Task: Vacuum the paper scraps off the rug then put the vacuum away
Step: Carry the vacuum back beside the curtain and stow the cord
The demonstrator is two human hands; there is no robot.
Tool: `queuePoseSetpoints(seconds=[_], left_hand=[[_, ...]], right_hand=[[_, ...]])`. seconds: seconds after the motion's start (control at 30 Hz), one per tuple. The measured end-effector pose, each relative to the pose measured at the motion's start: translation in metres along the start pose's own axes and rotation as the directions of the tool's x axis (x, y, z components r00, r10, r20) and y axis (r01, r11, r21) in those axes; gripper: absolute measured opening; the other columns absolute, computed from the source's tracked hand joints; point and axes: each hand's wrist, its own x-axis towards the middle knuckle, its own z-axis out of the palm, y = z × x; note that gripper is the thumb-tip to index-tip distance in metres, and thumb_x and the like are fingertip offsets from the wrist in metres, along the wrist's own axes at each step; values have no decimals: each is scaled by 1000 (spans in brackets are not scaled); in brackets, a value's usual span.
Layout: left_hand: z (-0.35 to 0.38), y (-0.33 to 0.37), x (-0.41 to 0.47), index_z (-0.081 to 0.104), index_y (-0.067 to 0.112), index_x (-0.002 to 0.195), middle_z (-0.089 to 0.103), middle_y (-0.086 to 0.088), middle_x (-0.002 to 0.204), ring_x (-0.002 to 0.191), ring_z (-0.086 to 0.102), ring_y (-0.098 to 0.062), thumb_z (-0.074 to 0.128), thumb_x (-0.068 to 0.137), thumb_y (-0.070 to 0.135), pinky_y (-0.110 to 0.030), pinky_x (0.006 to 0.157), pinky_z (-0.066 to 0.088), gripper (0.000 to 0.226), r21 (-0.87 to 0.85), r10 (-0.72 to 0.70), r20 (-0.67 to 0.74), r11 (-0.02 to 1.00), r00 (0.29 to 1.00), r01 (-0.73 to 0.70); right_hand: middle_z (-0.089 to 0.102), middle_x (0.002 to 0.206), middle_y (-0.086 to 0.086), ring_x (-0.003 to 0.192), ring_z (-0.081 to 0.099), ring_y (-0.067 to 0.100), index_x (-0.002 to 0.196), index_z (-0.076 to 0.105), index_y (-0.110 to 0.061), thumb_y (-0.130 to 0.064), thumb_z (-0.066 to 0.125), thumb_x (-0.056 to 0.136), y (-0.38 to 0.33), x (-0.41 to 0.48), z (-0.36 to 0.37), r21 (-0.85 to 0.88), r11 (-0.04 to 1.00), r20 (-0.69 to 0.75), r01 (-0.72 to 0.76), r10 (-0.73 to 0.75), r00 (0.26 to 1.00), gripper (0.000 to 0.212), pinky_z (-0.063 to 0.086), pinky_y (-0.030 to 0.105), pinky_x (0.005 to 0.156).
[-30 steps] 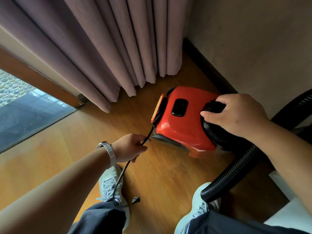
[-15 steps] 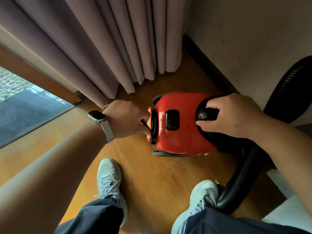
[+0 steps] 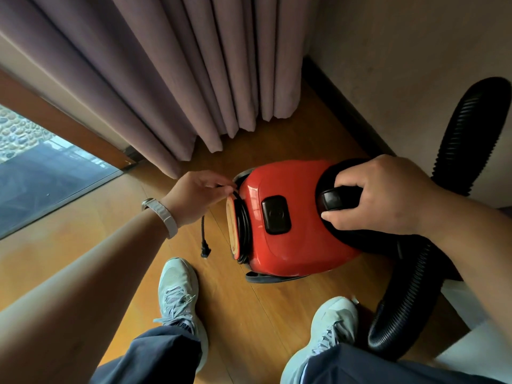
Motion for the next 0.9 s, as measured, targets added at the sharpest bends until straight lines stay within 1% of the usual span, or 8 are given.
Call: queuePoseSetpoints(seconds=[0.1, 0.27, 0.43, 0.57, 0.67, 0.73, 0.83, 0.9], left_hand=[[9, -10, -2, 72, 40, 83, 71, 21, 76, 72, 61, 4, 66, 91, 17, -16, 72, 45, 25, -205, -95, -18, 975, 995, 89], [30, -21, -10, 77, 27, 86, 74, -4, 89, 82, 64, -18, 61, 95, 16, -43, 90, 51, 21, -461, -297, 26, 844, 955, 275], [49, -26, -15, 76, 26, 97, 75, -10, 92, 84, 69, -24, 49, 96, -3, -46, 93, 54, 40, -502, -373, 127, 775, 919, 384], [68, -22, -22, 75, 29, 98, 74, -2, 82, 75, 68, -16, 48, 93, -1, -42, 90, 53, 40, -451, -394, 217, 771, 893, 449], [84, -18, -22, 69, 24, 106, 75, -2, 92, 88, 70, -21, 48, 96, 3, -43, 88, 53, 32, -491, -402, 237, 736, 884, 466], [94, -19, -18, 67, 25, 110, 75, 1, 97, 95, 70, -21, 49, 96, 4, -36, 80, 53, 30, -497, -404, 237, 731, 883, 468], [114, -15, -11, 64, 22, 119, 72, 1, 95, 86, 67, -16, 50, 95, 2, -29, 72, 50, 34, -476, -421, 246, 732, 873, 488], [130, -11, -3, 65, 18, 119, 70, -5, 91, 82, 65, -19, 49, 95, -1, -31, 76, 54, 34, -465, -419, 271, 731, 867, 499]], right_hand=[[63, 68, -20, 62, 60, 7, 58, 61, -27, -50, 73, 66, 2, 0, 2, 63, 997, -7, -36, 37, 999, 27, 37, 20, 48], [63, 62, -16, 59, 59, 8, 57, 61, -25, -48, 73, 66, 8, -3, 8, 112, 987, -6, -115, 116, 993, 28, 40, 22, 49], [61, 61, -11, 58, 57, 9, 59, 61, -22, -54, 71, 65, 19, -5, 9, 84, 980, -40, -182, 186, 982, 35, 41, 25, 49], [60, 62, -17, 58, 57, 6, 59, 61, -24, -55, 72, 66, 26, -5, 8, 116, 962, -80, -248, 258, 963, 34, 40, 27, 51], [62, 62, -13, 57, 58, 8, 64, 64, -23, -57, 70, 65, 30, -4, 9, 108, 950, -95, -292, 303, 948, 34, 48, 32, 54], [62, 60, -8, 57, 59, 7, 67, 65, -23, -58, 70, 67, 33, -5, 12, 59, 945, -113, -321, 325, 939, 35, 53, 35, 59], [64, 65, -7, 64, 61, 11, 70, 65, -23, -59, 69, 70, 46, -12, 17, 19, 928, -107, -372, 371, 922, 36, 55, 38, 66], [64, 65, -8, 65, 61, 11, 69, 63, -25, -60, 70, 69, 60, -21, 23, 15, 909, -115, -416, 414, 903, 36, 54, 37, 66]])
